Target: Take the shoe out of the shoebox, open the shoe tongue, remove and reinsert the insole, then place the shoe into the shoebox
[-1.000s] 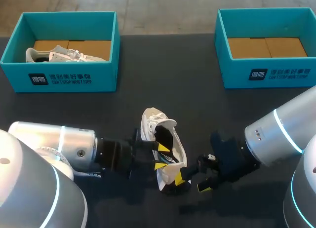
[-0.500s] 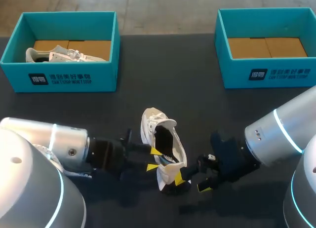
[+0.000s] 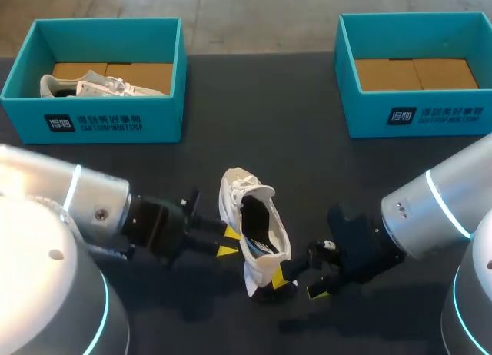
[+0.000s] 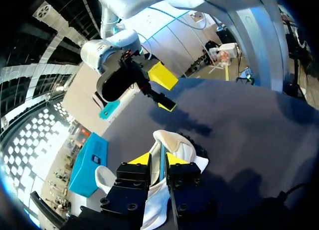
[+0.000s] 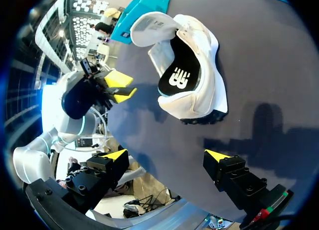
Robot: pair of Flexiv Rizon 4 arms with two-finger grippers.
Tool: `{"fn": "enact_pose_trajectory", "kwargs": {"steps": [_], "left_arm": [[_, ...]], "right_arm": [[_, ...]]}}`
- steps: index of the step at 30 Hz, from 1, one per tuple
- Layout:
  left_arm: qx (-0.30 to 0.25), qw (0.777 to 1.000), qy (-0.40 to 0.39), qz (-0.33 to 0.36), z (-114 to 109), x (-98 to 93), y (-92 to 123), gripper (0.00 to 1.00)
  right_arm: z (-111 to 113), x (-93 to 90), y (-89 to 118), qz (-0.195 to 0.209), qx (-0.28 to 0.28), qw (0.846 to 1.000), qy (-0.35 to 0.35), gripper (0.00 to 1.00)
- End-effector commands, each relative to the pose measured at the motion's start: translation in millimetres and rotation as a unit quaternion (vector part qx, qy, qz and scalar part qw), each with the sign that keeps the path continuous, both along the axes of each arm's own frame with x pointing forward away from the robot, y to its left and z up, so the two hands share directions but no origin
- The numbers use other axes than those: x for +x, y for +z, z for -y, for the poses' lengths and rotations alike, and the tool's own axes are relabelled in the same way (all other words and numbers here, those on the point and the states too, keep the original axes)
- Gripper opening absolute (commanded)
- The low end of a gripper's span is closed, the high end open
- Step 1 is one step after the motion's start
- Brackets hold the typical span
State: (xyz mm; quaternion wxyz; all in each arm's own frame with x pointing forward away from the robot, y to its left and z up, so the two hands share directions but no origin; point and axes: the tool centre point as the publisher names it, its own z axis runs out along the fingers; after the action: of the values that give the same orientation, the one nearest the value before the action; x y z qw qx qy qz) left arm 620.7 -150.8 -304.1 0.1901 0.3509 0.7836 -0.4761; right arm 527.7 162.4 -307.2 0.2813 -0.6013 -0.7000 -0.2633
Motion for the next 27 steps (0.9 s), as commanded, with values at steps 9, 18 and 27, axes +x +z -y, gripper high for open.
{"fn": "enact_pose_trajectory", "kwargs": {"steps": [9, 18, 27], "left_arm": [[0.147, 0.985, -0.091, -0.012, -3, 5.2, 34, 0.03], [0.211, 0.969, -0.127, -0.016, 3, 2.6, 37, 0.0], [0.26, 0.952, -0.158, -0.024, 6, 3.8, 33, 0.0]], "right_arm": [[37, 6.7, 11, -0.002, 0.006, 1.0, 0.007, 1.0], [77, 15.6, 17, 0.0, 0.024, 1.0, -0.001, 1.0], [94, 30.1, 23, -0.017, 0.008, 1.0, 0.022, 1.0]]}}
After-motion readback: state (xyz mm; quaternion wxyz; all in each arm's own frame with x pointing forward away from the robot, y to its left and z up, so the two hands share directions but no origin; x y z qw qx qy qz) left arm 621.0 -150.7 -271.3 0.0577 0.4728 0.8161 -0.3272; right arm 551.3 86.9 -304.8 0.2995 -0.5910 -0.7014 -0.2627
